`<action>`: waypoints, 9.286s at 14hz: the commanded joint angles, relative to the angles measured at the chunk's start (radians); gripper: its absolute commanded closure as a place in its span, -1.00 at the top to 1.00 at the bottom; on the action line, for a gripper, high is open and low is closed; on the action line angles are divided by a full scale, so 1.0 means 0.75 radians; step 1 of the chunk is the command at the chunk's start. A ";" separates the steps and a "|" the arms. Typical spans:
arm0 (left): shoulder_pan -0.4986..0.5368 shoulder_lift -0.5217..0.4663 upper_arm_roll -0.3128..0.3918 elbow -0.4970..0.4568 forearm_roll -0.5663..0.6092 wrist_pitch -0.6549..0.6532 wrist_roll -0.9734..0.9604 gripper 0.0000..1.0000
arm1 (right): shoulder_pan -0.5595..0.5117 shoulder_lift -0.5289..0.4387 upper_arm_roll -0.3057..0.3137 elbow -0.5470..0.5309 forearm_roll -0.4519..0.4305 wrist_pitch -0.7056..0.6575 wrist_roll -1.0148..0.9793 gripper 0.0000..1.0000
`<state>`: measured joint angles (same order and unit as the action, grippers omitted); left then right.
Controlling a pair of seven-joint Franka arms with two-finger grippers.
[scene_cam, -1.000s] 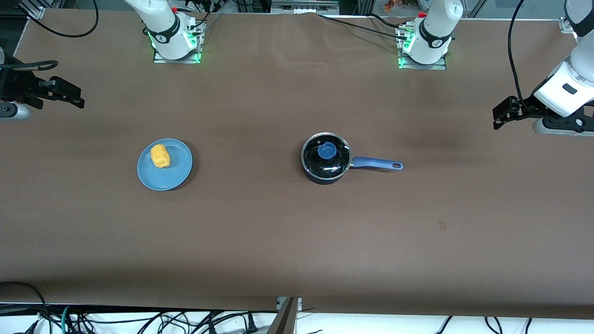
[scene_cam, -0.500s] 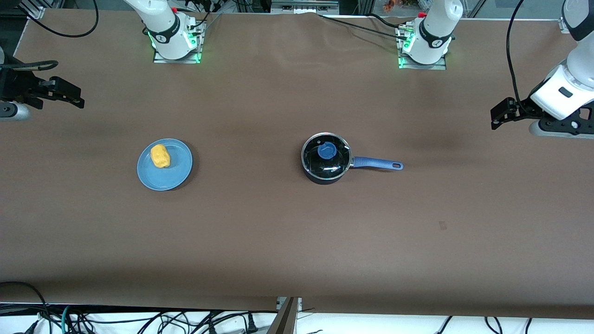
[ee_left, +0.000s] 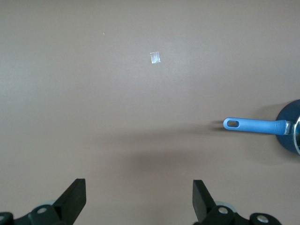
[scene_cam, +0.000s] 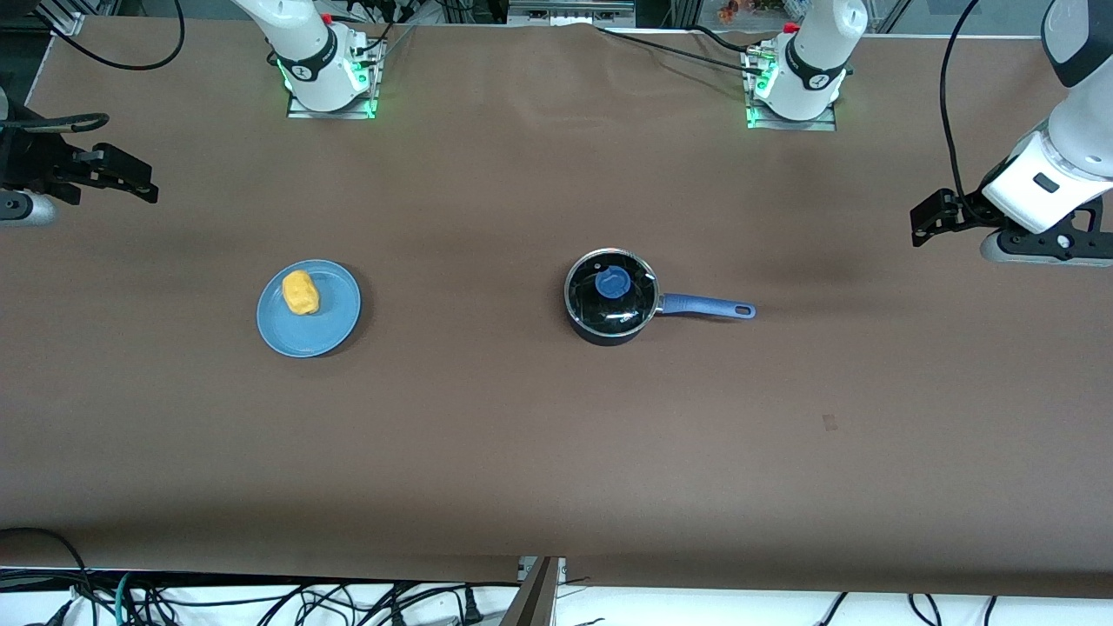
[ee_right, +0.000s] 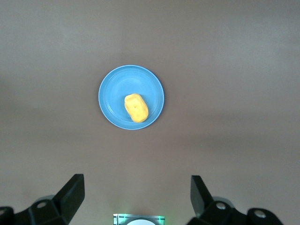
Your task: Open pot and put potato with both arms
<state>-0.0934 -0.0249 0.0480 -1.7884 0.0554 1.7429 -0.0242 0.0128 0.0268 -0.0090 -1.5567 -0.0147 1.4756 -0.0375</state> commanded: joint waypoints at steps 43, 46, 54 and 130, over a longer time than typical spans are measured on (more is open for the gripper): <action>-0.285 0.849 -0.641 0.180 0.329 0.599 -1.749 0.75 | 0.118 0.623 -0.035 -0.497 -0.017 0.888 -0.242 1.00; -0.276 0.847 -0.641 0.163 0.327 0.597 -1.680 0.25 | 0.120 0.617 -0.045 -0.532 -0.017 0.886 -0.242 1.00; -0.274 0.841 -0.641 0.165 0.327 0.593 -1.674 -0.49 | 0.120 0.586 -0.045 -0.602 -0.017 0.878 -0.263 1.00; 0.652 0.142 -0.778 0.188 0.123 -0.070 -0.080 1.00 | -0.039 0.499 0.429 0.319 -0.257 0.037 0.153 0.99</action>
<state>0.3922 0.0565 -0.5308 -1.7237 0.1615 1.7546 -0.1027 0.0465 0.5218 0.2988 -1.1954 -0.2031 1.5021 0.1454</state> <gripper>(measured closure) 0.000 0.000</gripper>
